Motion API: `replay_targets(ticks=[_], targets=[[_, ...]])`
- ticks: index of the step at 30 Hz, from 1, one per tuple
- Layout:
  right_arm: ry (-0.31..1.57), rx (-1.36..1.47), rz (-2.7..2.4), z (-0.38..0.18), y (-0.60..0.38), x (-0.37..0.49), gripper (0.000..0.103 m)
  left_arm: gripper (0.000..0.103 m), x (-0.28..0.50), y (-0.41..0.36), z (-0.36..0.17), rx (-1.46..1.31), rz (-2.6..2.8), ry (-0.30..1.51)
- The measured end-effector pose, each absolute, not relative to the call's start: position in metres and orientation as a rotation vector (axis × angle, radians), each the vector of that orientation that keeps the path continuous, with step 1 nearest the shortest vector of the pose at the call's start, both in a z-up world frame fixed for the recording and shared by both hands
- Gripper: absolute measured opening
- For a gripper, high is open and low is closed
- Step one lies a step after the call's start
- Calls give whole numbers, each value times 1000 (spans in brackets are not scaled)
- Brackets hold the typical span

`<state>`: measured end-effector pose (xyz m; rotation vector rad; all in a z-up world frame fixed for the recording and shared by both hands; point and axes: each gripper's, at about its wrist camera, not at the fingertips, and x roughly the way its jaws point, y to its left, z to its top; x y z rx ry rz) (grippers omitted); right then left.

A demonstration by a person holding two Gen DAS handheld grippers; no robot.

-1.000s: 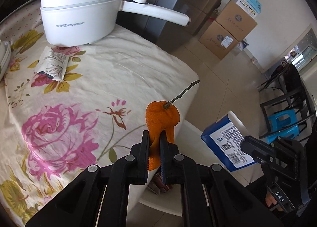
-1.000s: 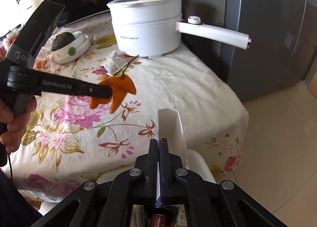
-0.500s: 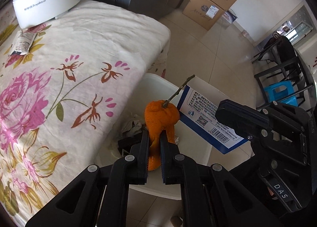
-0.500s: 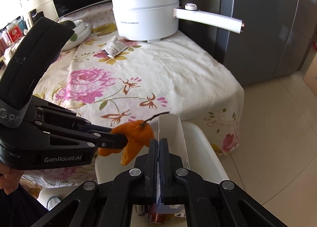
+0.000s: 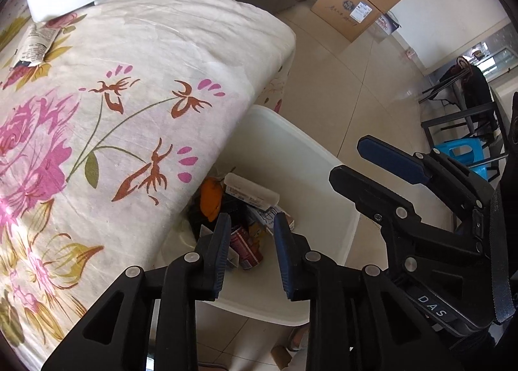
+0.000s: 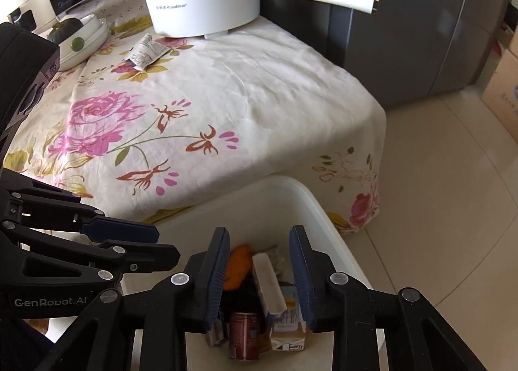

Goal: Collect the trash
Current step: 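Carry the box and orange over the bin and release both, then grasp the white foil snack packet with the left gripper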

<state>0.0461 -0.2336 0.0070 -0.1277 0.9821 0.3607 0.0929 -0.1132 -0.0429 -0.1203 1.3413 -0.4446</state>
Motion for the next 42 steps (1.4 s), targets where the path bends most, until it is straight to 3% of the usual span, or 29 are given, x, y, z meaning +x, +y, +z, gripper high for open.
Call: replay_targets(ticks=[4, 11, 22, 29, 34, 42], targets=[[977, -125, 353, 8, -232, 49, 54, 30, 92, -109, -43, -119, -434, 1341], [978, -124, 352, 6, -230, 51, 55, 30, 96, -104, -39, -132, -427, 1331], [979, -114, 349, 6, -229, 51, 66, 30, 107, -81, -35, -182, -354, 1311], [991, -87, 353, 6, -231, 52, 67, 30, 134, -34, -33, -275, -232, 1287], [1016, -23, 369, 4, -235, 55, 68, 45, 161, 20, -27, -405, -92, 1235], [1024, 32, 406, 5, -232, 59, 69, 53, 212, 64, -20, -319, 110, 1130]])
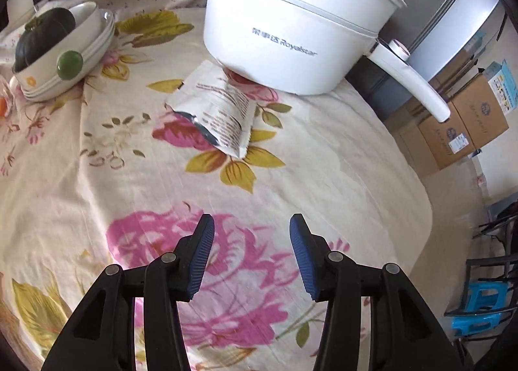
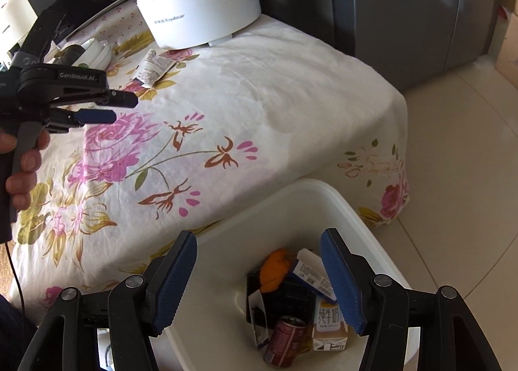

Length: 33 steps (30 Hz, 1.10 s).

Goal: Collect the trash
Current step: 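Grasp the white foil snack packet with the left gripper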

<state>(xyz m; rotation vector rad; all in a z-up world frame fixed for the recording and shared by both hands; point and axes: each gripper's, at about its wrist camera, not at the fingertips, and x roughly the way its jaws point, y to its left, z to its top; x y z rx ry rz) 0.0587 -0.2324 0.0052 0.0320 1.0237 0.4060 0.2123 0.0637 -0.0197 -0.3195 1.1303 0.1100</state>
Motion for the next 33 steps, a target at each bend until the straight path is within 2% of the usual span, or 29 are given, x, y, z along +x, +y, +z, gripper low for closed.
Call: replay_targets(ticks=[4, 9, 11, 13, 15, 17, 19, 20, 21, 28, 33], targets=[[1025, 30, 430, 5, -226, 61, 70, 54, 235, 70, -29, -243, 144, 1084], [1020, 9, 453, 4, -217, 62, 70, 55, 257, 83, -45, -290, 137, 1078], [1023, 4, 463, 3, -215, 63, 70, 60, 266, 84, -53, -298, 132, 1103], [1026, -5, 468, 2, -212, 64, 71, 71, 269, 80, -53, -253, 140, 1068], [1026, -27, 464, -1, -209, 64, 71, 71, 272, 77, -56, -196, 153, 1052], [1017, -64, 456, -2, -207, 63, 71, 66, 272, 74, -59, -138, 162, 1031], [1000, -103, 443, -2, -205, 62, 71, 31, 273, 72, -58, -78, 189, 1024], [993, -115, 438, -2, -205, 62, 71, 28, 274, 76, -57, -103, 170, 1031], [986, -122, 435, -1, -206, 62, 71, 14, 274, 79, -56, -127, 166, 1037], [895, -151, 396, 20, -221, 58, 71, 10, 261, 82, -55, -277, 99, 1005], [904, -107, 364, 23, -239, 65, 71, 10, 245, 50, -47, -330, 24, 999]])
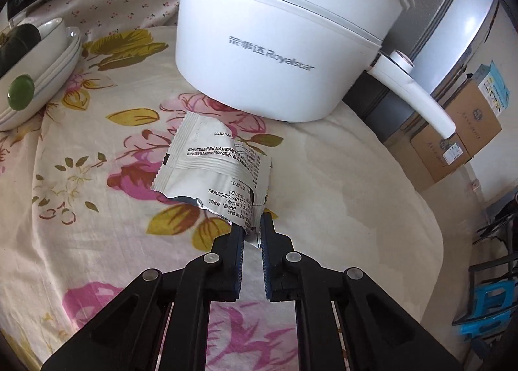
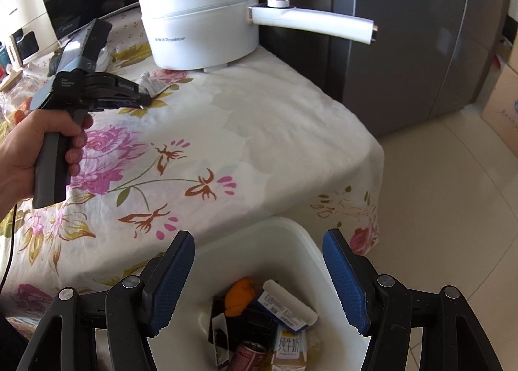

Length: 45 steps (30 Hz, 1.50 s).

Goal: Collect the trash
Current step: 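Grasp the white foil snack packet with the left gripper, then carry the foil packet over the bin and open the left gripper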

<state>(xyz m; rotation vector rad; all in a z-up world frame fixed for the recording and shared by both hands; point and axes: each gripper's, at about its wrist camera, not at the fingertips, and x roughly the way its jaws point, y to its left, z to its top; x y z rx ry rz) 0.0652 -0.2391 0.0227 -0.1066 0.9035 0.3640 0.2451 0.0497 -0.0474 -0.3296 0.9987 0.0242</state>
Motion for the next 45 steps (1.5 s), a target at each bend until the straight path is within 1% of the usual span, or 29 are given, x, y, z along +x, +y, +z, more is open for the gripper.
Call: replay_targets(ticks=[6, 9, 14, 18, 20, 25, 26, 27, 28, 30, 31, 35, 39, 45], targets=[[949, -38, 330, 18, -259, 74, 71, 10, 207, -12, -9, -323, -150, 973], [955, -5, 318, 21, -266, 74, 71, 10, 176, -45, 2, -294, -240, 1013], [942, 23, 272, 30, -279, 71, 71, 10, 110, -100, -11, -262, -392, 1129], [948, 81, 243, 34, -292, 71, 71, 10, 61, -137, -37, -237, -461, 1204], [962, 111, 249, 34, -296, 70, 71, 10, 52, -148, -48, -203, -463, 1221], [999, 126, 290, 28, -292, 65, 71, 13, 43, -156, -54, -198, -479, 1237], [997, 114, 288, 28, -290, 63, 71, 14, 41, -157, -55, -197, -477, 1249], [992, 101, 283, 29, -290, 61, 71, 18, 40, -158, -57, -201, -479, 1261], [985, 91, 275, 30, -291, 60, 71, 29, 38, -160, -58, -203, -476, 1278], [975, 87, 261, 32, -294, 58, 71, 42, 34, -161, -60, -198, -452, 1302], [974, 91, 259, 33, -296, 58, 72, 45, 31, -161, -59, -196, -442, 1303], [969, 90, 255, 34, -299, 57, 73, 46, 22, -157, -50, -194, -419, 1285], [963, 71, 260, 35, -295, 55, 73, 50, 22, -151, -39, -173, -371, 1255], [955, 31, 269, 38, -286, 48, 74, 52, 2, -130, -11, -68, -198, 1192]])
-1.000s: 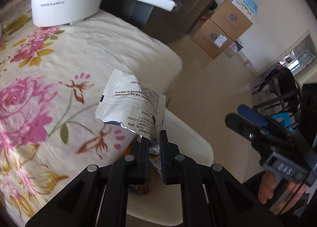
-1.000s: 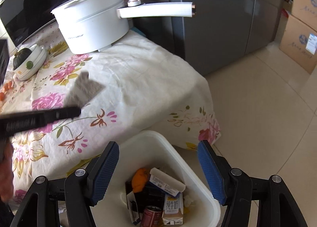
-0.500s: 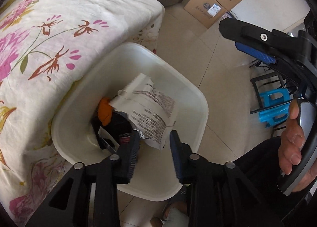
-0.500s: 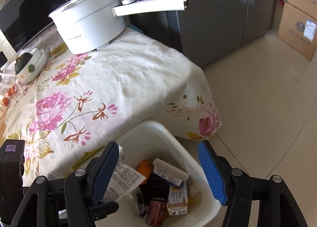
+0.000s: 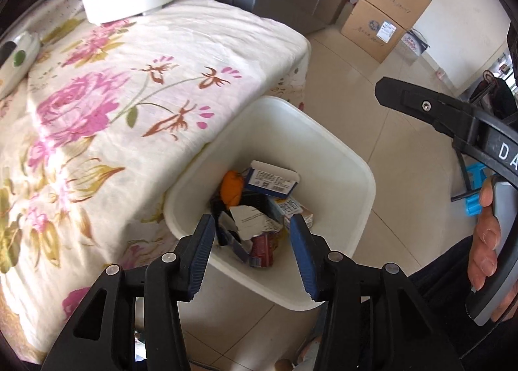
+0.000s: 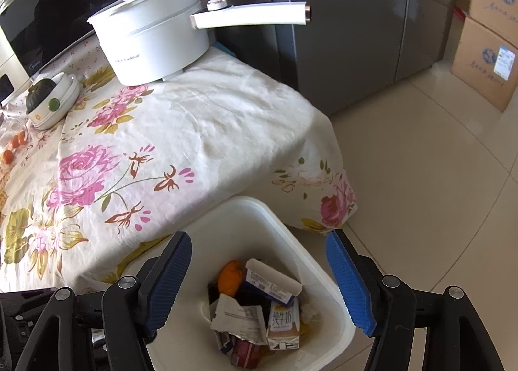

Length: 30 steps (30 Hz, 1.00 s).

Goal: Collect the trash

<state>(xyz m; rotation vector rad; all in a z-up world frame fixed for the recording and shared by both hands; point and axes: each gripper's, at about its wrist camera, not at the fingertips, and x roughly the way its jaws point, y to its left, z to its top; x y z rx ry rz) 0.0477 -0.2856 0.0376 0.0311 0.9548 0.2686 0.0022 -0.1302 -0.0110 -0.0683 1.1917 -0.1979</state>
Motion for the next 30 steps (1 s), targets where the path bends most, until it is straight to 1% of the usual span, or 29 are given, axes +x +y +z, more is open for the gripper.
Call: replay_targets(ticks=[2, 4, 5, 7, 8, 13, 23, 27, 30], targets=[[947, 11, 280, 42, -280, 40, 74, 57, -9, -121, 1, -65, -137, 1148], [921, -8, 307, 49, -274, 28, 75, 68, -18, -108, 12, -58, -91, 1106], [902, -21, 318, 54, -270, 23, 76, 69, -22, -104, 17, -53, -69, 1085], [858, -56, 332, 61, -262, 13, 81, 70, -29, -93, 27, -48, -29, 1047], [841, -71, 333, 64, -258, 9, 82, 70, -31, -89, 32, -52, -12, 1029], [827, -65, 365, 68, -246, -2, 82, 74, -46, -69, 47, -75, 54, 964], [822, -4, 334, 58, -236, -38, 82, 75, -64, -71, 51, -30, 85, 915], [854, 61, 324, 46, -242, -47, 85, 76, -62, -76, 48, -4, 87, 917], [899, 109, 324, 36, -247, -47, 85, 76, -60, -78, 46, -13, 78, 924]])
